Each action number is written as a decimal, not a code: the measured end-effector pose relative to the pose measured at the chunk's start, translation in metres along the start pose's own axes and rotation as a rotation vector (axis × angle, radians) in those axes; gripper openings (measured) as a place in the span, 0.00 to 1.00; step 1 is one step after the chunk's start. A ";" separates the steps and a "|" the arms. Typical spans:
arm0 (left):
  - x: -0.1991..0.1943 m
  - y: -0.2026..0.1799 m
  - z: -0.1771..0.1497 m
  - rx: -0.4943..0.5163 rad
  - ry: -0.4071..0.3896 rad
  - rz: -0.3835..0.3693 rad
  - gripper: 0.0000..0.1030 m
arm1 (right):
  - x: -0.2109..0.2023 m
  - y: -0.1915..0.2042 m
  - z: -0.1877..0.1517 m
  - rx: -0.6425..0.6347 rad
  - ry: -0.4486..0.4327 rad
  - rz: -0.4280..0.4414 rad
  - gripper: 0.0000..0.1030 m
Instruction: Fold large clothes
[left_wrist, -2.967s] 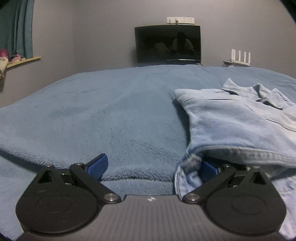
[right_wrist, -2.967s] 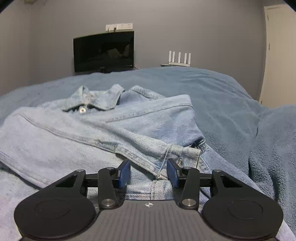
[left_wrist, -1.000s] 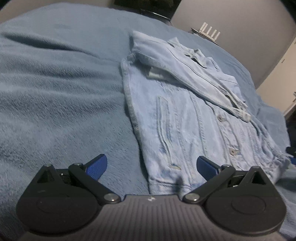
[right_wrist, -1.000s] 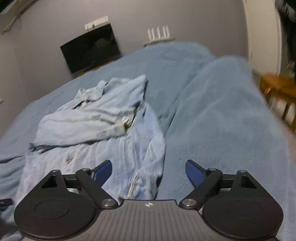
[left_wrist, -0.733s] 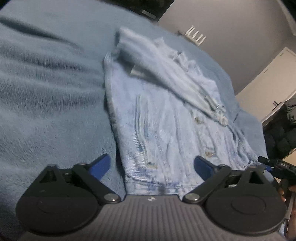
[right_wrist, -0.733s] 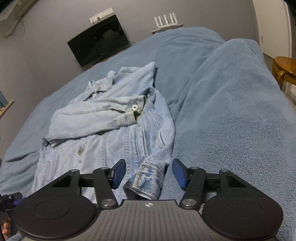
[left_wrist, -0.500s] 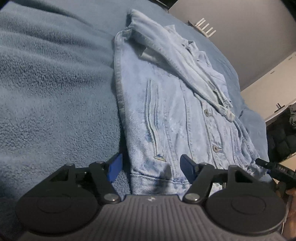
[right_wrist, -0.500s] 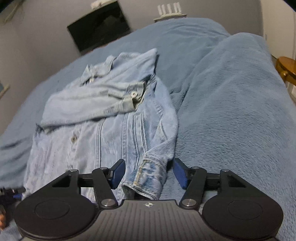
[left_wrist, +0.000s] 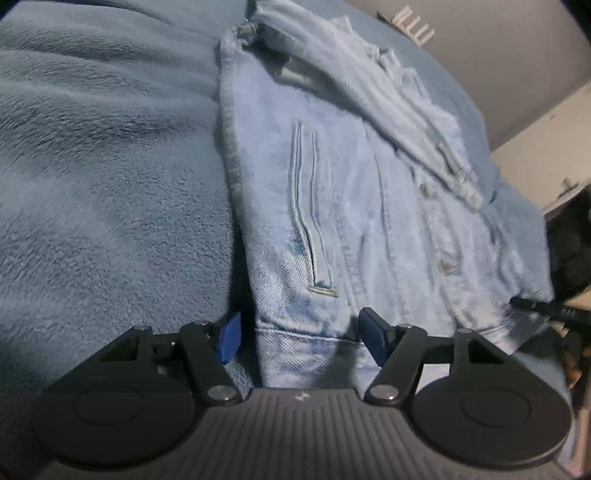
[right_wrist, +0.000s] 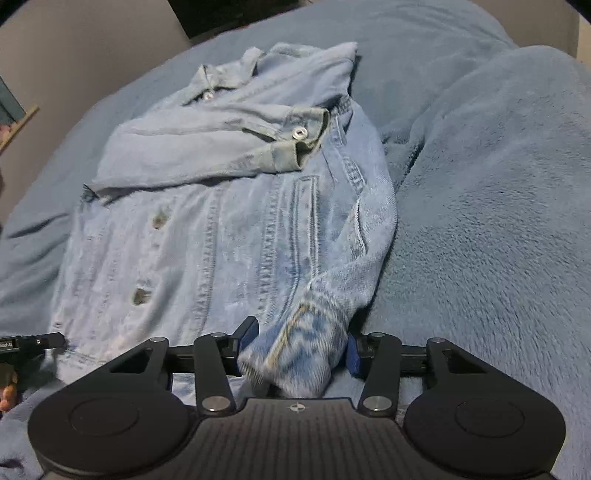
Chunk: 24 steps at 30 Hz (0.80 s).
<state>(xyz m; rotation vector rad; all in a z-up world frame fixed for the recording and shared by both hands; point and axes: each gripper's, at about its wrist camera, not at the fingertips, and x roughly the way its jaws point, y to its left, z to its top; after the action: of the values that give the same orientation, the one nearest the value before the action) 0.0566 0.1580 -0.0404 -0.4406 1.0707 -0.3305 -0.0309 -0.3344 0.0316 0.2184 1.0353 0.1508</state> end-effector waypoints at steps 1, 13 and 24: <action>0.002 -0.003 0.000 0.022 0.007 0.010 0.64 | 0.005 0.001 0.001 -0.011 0.015 -0.009 0.48; -0.031 0.007 0.020 -0.050 -0.068 -0.203 0.11 | -0.014 -0.021 0.002 0.023 -0.032 0.178 0.24; -0.041 0.020 0.089 -0.296 -0.210 -0.440 0.10 | -0.031 -0.053 0.072 0.285 -0.168 0.535 0.23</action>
<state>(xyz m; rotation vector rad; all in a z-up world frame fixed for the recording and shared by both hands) 0.1191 0.2115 0.0174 -0.9612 0.8114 -0.5039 0.0171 -0.4003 0.0797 0.7550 0.8097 0.4607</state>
